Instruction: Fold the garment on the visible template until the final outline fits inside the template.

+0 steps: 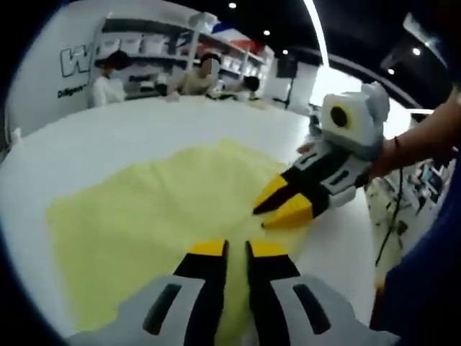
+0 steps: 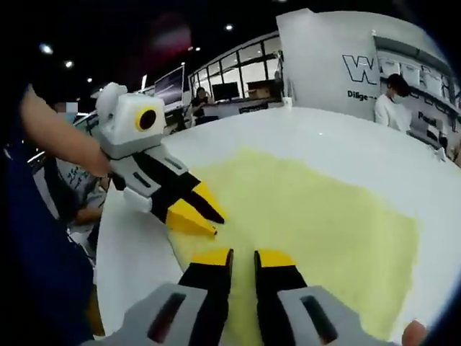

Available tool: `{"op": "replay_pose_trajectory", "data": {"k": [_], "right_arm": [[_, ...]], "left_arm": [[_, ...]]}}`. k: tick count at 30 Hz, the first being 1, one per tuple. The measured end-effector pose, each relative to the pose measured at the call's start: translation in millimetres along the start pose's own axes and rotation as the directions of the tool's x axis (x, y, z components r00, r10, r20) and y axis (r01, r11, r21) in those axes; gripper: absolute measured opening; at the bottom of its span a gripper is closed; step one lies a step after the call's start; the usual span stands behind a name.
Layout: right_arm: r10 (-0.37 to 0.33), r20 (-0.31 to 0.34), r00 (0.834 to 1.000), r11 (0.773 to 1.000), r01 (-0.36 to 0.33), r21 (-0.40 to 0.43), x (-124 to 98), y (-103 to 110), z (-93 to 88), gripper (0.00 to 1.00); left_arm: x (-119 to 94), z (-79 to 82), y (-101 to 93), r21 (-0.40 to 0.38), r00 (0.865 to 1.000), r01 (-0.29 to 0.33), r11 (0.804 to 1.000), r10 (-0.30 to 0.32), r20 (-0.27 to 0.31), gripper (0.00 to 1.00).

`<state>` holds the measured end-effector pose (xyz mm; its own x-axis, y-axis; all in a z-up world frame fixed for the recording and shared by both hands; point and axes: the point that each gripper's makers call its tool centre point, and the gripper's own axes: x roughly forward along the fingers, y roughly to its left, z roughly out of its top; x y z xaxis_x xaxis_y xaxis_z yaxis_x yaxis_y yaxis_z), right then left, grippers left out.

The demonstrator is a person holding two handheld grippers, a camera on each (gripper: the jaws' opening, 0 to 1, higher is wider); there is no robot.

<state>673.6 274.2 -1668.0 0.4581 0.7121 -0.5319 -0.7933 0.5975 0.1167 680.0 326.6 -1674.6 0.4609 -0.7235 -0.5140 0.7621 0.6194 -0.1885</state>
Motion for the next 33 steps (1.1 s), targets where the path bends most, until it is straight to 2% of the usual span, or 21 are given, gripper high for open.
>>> {"op": "replay_pose_trajectory", "data": {"k": [3,4,5,7,8,12,14,16,19,28,30,31,32,33], "right_arm": [[-0.007,0.004,1.0,1.0,0.007,0.005,-9,-9,-3.9,0.14],[-0.042,-0.02,0.999,0.999,0.042,-0.008,-14,-18,-10.9,0.17],[-0.049,-0.022,0.999,0.999,0.048,-0.016,-17,-22,-14.7,0.17],[-0.046,-0.005,0.999,0.999,0.046,-0.01,-29,-27,-20.6,0.16],[-0.078,-0.026,0.997,0.997,0.077,-0.008,-35,-34,-26.0,0.19],[-0.093,-0.013,0.996,0.995,0.093,0.027,-53,-42,-35.3,0.19],[-0.101,-0.008,0.995,0.995,0.102,0.024,-58,-45,-39.5,0.18],[-0.11,0.001,0.994,0.993,0.11,0.038,-63,-48,-42.2,0.18],[-0.118,0.01,0.993,0.992,0.118,0.039,-70,-48,-45.7,0.15],[-0.13,0.017,0.991,0.989,0.128,0.069,-86,-54,-54.5,0.13],[-0.131,0.016,0.991,0.989,0.129,0.071,-87,-55,-55.5,0.18],[-0.159,-0.043,0.986,0.98,0.163,0.116,-92,-58,-68.8,0.19],[-0.145,-0.002,0.989,0.984,0.144,0.101,-92,-59,-62.3,0.2],[-0.144,0.001,0.99,0.984,0.143,0.104,-92,-59,-61.8,0.2]], "left_arm": [[-8,-3.5,8.9,0.007,1.0,-0.013,1.0,0.013,0.009,0.12],[-13,-7.0,12.4,0.012,1.0,-0.027,1.0,0.026,0.005,0.12],[-20,-13.3,12.3,0.02,0.999,-0.037,0.999,0.037,0.003,0.12],[-27,-16.0,14.9,0.007,0.999,-0.05,0.999,0.05,0.014,0.11],[-33,-18.4,20.9,0.006,0.998,-0.061,0.998,0.061,0.012,0.11],[-43,-23.9,26.9,0.002,0.997,-0.081,0.997,0.081,0.018,0.1],[-48,-25.6,29.1,0.0,0.996,-0.09,0.996,0.09,0.021,0.12],[-56,-28.4,39.9,-0.014,0.991,-0.13,0.991,0.13,0.017,0.18],[-65,-33.1,45.8,-0.009,0.989,-0.144,0.989,0.145,0.011,0.21],[-81,-43.1,51.0,-0.005,0.986,-0.165,0.986,0.165,-0.005,0.19],[-84,-44.2,51.7,-0.005,0.986,-0.166,0.986,0.166,-0.006,0.18],[-85,-44.5,52.0,-0.005,0.986,-0.166,0.986,0.166,-0.007,0.18],[-87,-45.3,50.0,-0.004,0.986,-0.169,0.986,0.169,-0.006,0.18],[-89,-45.8,51.3,-0.007,0.985,-0.171,0.985,0.171,-0.005,0.19]]}}
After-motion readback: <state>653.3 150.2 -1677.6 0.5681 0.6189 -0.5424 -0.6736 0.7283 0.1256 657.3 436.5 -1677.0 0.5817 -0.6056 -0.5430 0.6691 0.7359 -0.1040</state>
